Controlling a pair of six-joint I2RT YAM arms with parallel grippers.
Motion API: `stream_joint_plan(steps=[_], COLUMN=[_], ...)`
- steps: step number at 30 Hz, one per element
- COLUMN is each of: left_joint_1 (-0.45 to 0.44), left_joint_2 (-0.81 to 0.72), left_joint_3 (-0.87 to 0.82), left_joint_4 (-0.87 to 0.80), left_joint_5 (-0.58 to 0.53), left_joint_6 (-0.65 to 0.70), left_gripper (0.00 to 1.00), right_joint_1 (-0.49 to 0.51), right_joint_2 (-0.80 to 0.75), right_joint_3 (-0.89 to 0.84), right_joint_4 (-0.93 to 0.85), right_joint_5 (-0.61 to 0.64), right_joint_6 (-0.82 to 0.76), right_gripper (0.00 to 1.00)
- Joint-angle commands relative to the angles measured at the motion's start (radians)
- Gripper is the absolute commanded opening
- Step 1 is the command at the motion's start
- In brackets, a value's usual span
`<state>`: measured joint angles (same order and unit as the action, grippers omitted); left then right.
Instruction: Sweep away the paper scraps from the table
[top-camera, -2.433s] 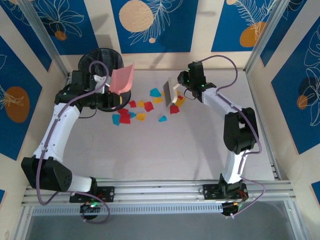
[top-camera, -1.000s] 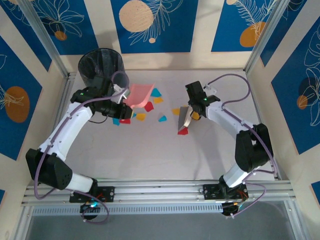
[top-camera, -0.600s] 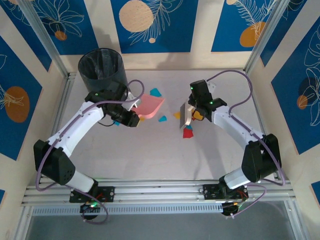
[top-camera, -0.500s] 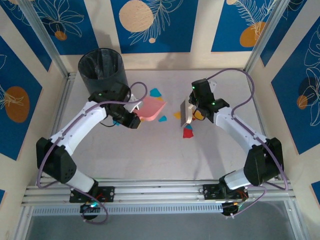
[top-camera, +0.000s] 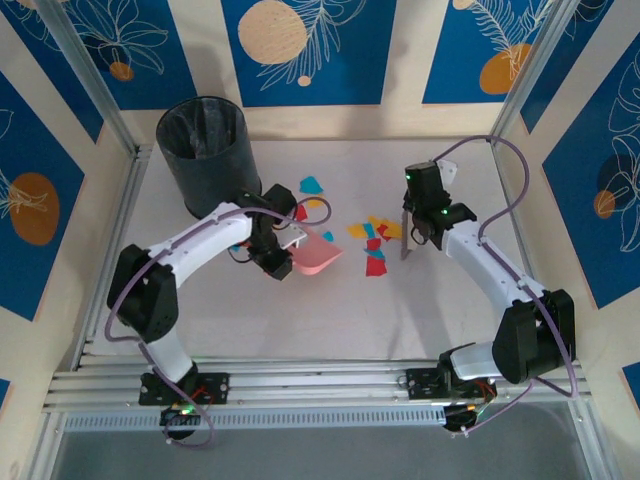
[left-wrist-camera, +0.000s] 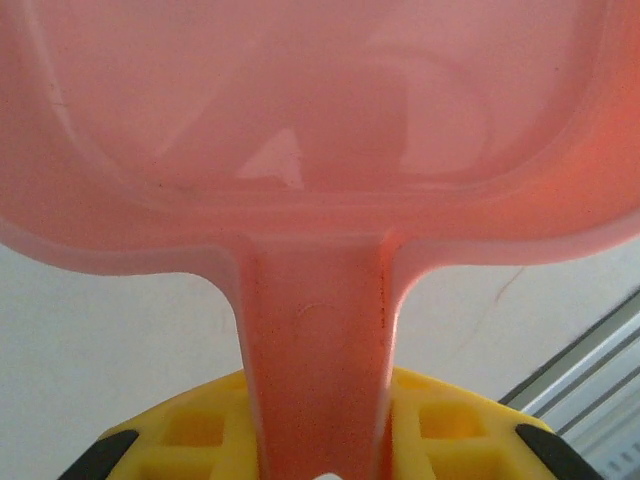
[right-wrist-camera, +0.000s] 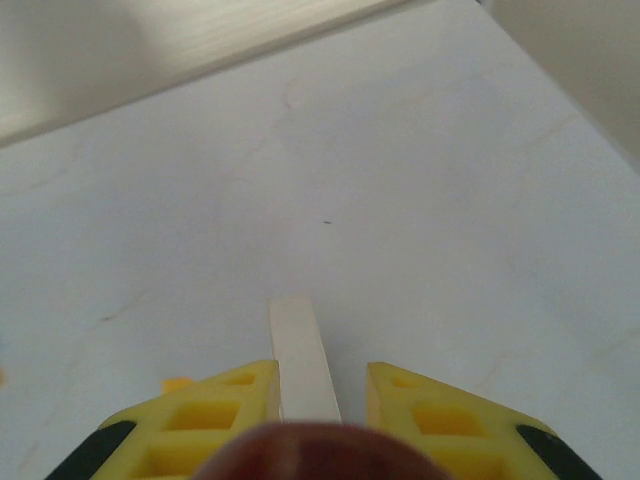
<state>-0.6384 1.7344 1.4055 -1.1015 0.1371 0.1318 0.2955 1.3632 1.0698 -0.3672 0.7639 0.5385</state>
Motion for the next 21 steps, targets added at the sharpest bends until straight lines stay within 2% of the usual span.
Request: stream_joint_plan(steps=[1,12,21], left_joint_1=[-0.015,-0.043,-0.069], left_joint_2=[0.041,0.188,0.344], left_joint_3=[0.04,0.211,0.439], left_joint_4=[-0.031,-0.074,-0.156], left_joint_5=[-0.048,-0.223,-0.255], left_joint_6=[0.047,0.159,0.281], left_gripper=[0.0,0.0,0.0], right_joint_1=[-0.027,-0.089,-0.108], right_joint_2=[-0.034,0.015,0.056], right_joint_3=[-0.014,-0.019,-0.015], right_joint_4=[0.025,0.045,0.065], right_joint_5=[0.037,-0.017,-0.088], right_joint_6=[-0.05,-0.091,-0.101], right_gripper=[0.0,0.0,0.0])
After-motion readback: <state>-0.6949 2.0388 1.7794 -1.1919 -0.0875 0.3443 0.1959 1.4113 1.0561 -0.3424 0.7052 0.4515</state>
